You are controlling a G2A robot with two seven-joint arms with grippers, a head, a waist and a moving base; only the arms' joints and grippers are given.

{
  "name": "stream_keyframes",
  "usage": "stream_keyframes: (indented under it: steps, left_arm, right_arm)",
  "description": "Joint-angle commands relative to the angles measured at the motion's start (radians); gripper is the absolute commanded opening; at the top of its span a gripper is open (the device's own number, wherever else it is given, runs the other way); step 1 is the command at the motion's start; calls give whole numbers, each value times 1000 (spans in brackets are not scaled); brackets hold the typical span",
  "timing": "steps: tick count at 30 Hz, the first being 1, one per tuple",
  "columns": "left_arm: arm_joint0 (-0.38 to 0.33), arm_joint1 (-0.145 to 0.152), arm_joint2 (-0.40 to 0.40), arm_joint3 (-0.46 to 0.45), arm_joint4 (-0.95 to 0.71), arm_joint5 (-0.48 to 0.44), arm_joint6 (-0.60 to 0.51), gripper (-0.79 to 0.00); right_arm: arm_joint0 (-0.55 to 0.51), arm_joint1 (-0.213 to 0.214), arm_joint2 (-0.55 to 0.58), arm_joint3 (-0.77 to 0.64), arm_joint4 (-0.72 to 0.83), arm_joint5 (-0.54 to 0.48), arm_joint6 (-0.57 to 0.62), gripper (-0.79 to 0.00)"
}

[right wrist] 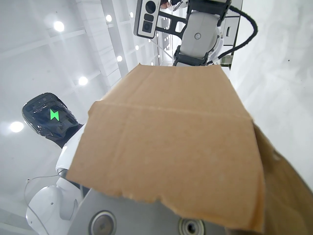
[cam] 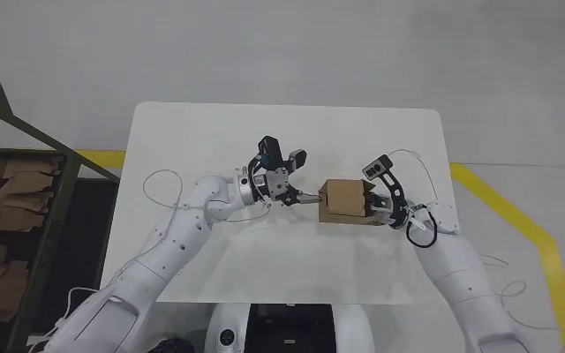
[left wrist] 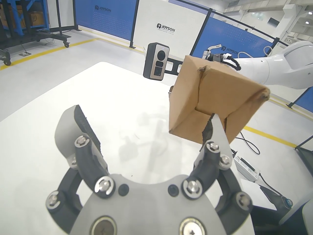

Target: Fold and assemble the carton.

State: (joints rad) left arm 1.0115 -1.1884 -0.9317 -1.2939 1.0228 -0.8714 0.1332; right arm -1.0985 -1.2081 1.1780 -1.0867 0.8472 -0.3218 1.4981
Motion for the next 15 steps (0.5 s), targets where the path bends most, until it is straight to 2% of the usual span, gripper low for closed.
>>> stream_keyframes:
  steps: [1,15]
  left_arm:
    - [3,1,-4,-13,6,-4,5,0]
    - [-5,-4,6,-70,79,46,-67,0]
  right_arm:
    - [1,0,0,5,-10,-6,-8,-785]
    - [3,2,-6,-2,-60,-4,-52,-785]
